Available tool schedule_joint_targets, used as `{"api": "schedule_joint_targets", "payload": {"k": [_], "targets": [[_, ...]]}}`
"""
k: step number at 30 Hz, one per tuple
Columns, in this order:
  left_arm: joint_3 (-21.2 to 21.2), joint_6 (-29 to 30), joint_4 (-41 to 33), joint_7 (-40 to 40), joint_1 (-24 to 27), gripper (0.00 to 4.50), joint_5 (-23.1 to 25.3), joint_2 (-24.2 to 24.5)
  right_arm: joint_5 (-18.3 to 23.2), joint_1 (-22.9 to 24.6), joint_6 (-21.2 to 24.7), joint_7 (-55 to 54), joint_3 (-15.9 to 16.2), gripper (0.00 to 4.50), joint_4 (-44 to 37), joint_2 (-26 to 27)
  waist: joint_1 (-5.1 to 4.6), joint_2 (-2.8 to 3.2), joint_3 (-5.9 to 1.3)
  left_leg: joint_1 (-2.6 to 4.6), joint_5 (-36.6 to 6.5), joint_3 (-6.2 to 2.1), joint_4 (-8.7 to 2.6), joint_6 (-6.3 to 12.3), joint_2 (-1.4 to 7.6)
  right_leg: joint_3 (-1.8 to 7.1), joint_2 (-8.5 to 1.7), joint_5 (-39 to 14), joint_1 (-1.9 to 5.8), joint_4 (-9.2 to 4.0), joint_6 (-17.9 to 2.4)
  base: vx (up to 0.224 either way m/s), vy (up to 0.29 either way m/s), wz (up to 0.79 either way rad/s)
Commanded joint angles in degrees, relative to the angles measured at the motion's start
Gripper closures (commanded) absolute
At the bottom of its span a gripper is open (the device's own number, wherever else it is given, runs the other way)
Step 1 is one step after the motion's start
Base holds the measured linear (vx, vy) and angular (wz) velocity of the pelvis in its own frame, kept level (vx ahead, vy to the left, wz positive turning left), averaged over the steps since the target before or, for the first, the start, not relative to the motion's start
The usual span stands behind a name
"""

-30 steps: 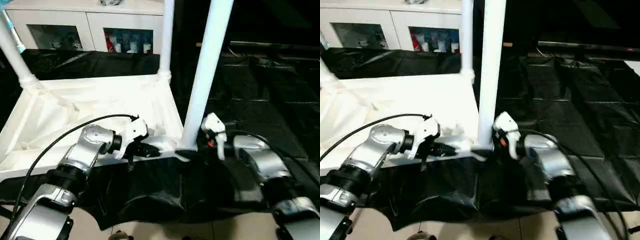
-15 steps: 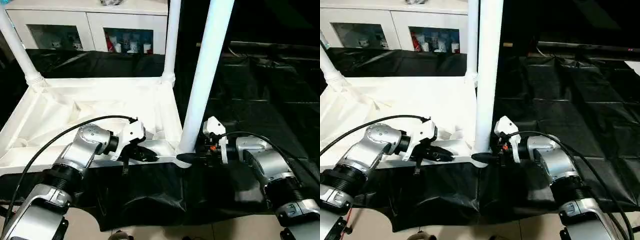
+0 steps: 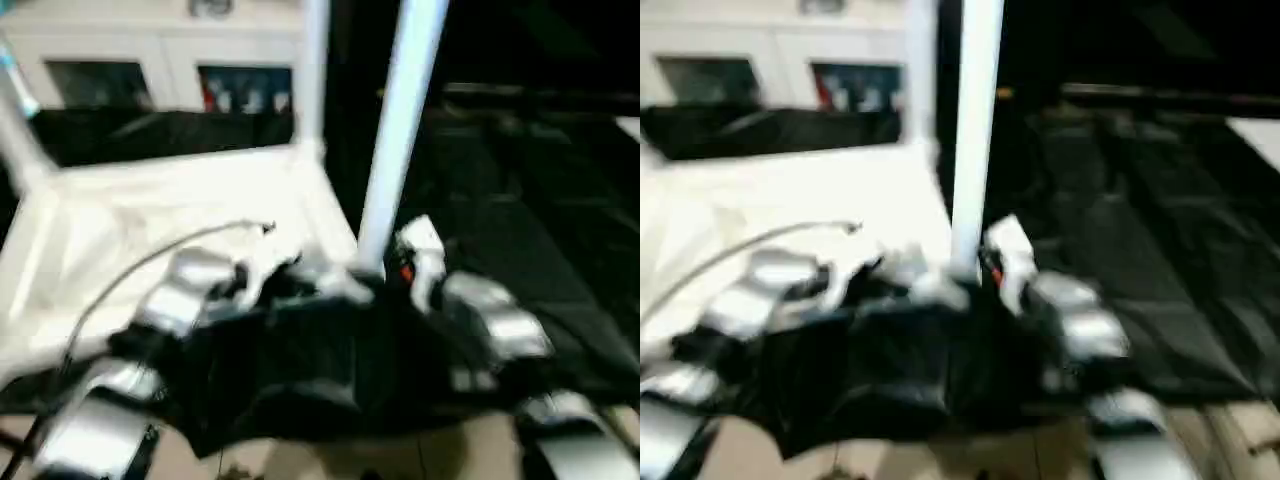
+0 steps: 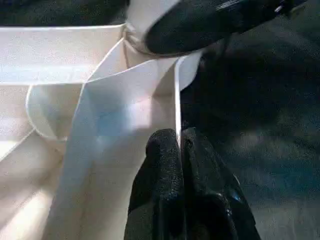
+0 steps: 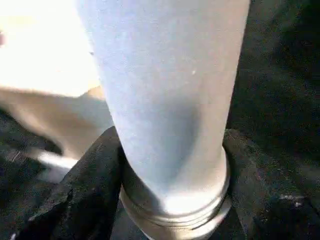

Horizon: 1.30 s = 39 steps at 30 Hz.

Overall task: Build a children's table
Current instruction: Rotate leg to tighten

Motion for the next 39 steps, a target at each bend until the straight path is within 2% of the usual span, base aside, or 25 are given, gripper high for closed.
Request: {"api": "schedule_joint_targets", "payload": {"k": [1,4,6,8,10,11,14,16,18,21,25,26,28,35,38,39], "targets": [[0.3,-0.6,-0.6,2.8,-3.3,4.5,-1.3,-3.8,-1.0,-1.1,-0.5,-5.5,1.2,1.85,4.2,3.7,-0.29,0.25,-3.75,1.14,-22.7,-1.5,-4.09,-0.36,1.1,1.94,-3.43,-32.8,1.86,-5.75,-5.3,0.0,0.0,0.0],[0.5,-1.1,-0.1,4.2,-3.7,4.5,-1.2,-5.8,-1.7,-2.5,-2.8,-6.6,1.7,1.85,5.7,6.4,-0.45,0.3,-3.8,1.11,-22.2,-1.38,-4.06,0.04,1.05,2.05,-3.43,-31.2,1.86,-5.6,-6.4,0.0,0.0,0.0],[0.5,-1.2,-0.2,4.1,-3.6,4.5,-1.1,-5.9,-1.7,-2.7,-3.3,-6.1,1.6,1.29,6.0,6.8,-0.41,0.26,-3.85,0.9,-21.8,-1.34,-4.12,0.37,1.14,2.19,-3.48,-30.1,1.99,-5.43,-6.7,0.0,0.0,0.0],[0.1,-1.9,-1.2,1.9,-2.7,4.5,-1.4,-5.4,-0.9,-3.2,-3.5,-3.6,1.3,1.15,5.9,7.0,-0.34,0.14,-3.94,0.65,-20.5,-1.26,-4.29,0.73,1.28,2.43,-3.36,-27.0,2.23,-4.93,-7.7,0.0,0.0,0.0],[-0.2,-2.2,-1.9,0.4,-2.1,4.5,-1.6,-4.8,-0.7,-3.2,-3.5,-2.3,1.4,1.09,5.5,6.4,-0.24,0.26,-4.02,0.57,-19.8,-1.22,-4.32,0.91,1.38,2.59,-3.38,-24.7,2.37,-4.55,-8.7,0.0,0.0,0.0],[-0.5,-2.4,-3.0,-1.7,-1.1,4.5,-2.1,-3.7,-0.6,-3.0,-3.5,0.2,1.9,0.82,4.4,5.2,-0.26,-0.02,-4.03,0.54,-19.4,-1.15,-4.33,0.99,1.45,2.67,-3.38,-23.5,2.43,-4.39,-9.3,0.0,0.0,0.0],[-0.9,-2.8,-4.4,-5.0,0.2,4.5,-2.8,-1.9,-1.5,-2.6,-4.5,4.8,3.8,0.72,3.0,2.5,-0.05,0.15,-4.15,0.52,-17.6,-0.9,-4.22,1.66,1.5,2.92,-3.37,-19.8,2.51,-3.9,-10.9,0.0,0.0,0.0],[-1.1,-2.9,-5.3,-6.9,1.0,4.5,-3.1,-0.7,-1.5,-1.9,-4.5,8.4,4.9,0.72,1.4,0.6,0.15,0.12,-4.26,0.42,-16.3,-0.78,-4.16,2.05,1.56,2.99,-3.37,-17.7,2.79,-3.5,-11.8,0.0,0.0,0.0],[-1.3,-3.1,-6.0,-8.6,1.5,4.5,-3.4,0.4,-1.2,-1.4,-4.3,11.4,5.4,0.72,-0.2,-0.9,0.83,0.05,-4.29,0.29,-14.1,-0.55,-4.11,2.87,1.71,3.03,-3.26,-14.9,2.98,-3.07,-12.3,0.0,0.0,0.0],[-1.3,-3.3,-6.7,-11.0,2.3,4.5,-3.5,2.2,-0.3,-0.1,-3.6,17.3,6.1,0.72,-3.5,-4.1,1.37,0.14,-4.33,0.44,-13.6,-0.44,-4.06,2.96,1.8,2.96,-3.07,-14.5,2.94,-2.97,-12.3,0.0,0.0,0.0],[-1.1,-3.7,-7.0,-13.4,2.6,4.5,-3.6,3.9,0.3,2.0,-2.4,26.1,8.2,0.72,-7.6,-8.4,2.33,-0.14,-4.18,0.53,-14.1,-0.37,-4.07,2.93,1.91,3.07,-3.26,-17.0,2.85,-3.28,-11.3,0.0,0.0,0.0],[-1.1,-3.7,-7.1,-14.0,2.7,4.5,-3.6,4.3,0.4,2.5,-2.2,27.9,8.7,0.72,-8.4,-9.4,2.46,-0.07,-4.19,0.63,-14.2,-0.34,-4.06,2.84,1.95,3.11,-3.35,-17.3,2.69,-3.26,-11.3,0.0,0.0,0.0],[-1.5,-3.3,-8.1,-16.6,3.1,4.5,-4.2,5.4,1.1,3.6,-0.6,31.9,9.8,0.72,-10.3,-11.6,2.64,-0.3,-4.15,0.53,-14.3,-0.44,-4.15,2.62,1.98,3.06,-3.3,-18.1,2.78,-3.23,-11.1,0.0,0.0,0.0],[-2.2,-2.4,-9.1,-20.2,3.5,4.5,-4.5,7.2,1.8,4.4,1.6,35.3,10.7,1.45,-12.5,-13.2,2.8,-0.44,-4.17,0.43,-14.1,-0.5,-4.14,2.25,1.99,3.11,-3.4,-18.3,2.7,-3.15,-11.1,0.0,0.0,0.0],[-2.4,-2.0,-9.5,-21.3,3.8,4.5,-4.4,7.7,1.9,4.7,2.5,36.2,11.0,1.52,-13.6,-13.3,2.84,-0.45,-4.17,0.4,-13.8,-0.53,-4.11,1.97,1.96,3.1,-3.46,-19.0,2.68,-3.21,-10.7,0.0,0.0,0.0],[-2.4,-2.0,-9.5,-21.3,3.8,4.5,-4.4,7.7,1.9,4.7,2.6,36.2,11.0,1.73,-13.7,-13.3,2.84,-0.45,-4.17,0.4,-13.8,-0.53,-4.11,1.97,1.96,3.1,-3.46,-19.0,2.68,-3.21,-10.7,0.0,0.0,0.0]]}}
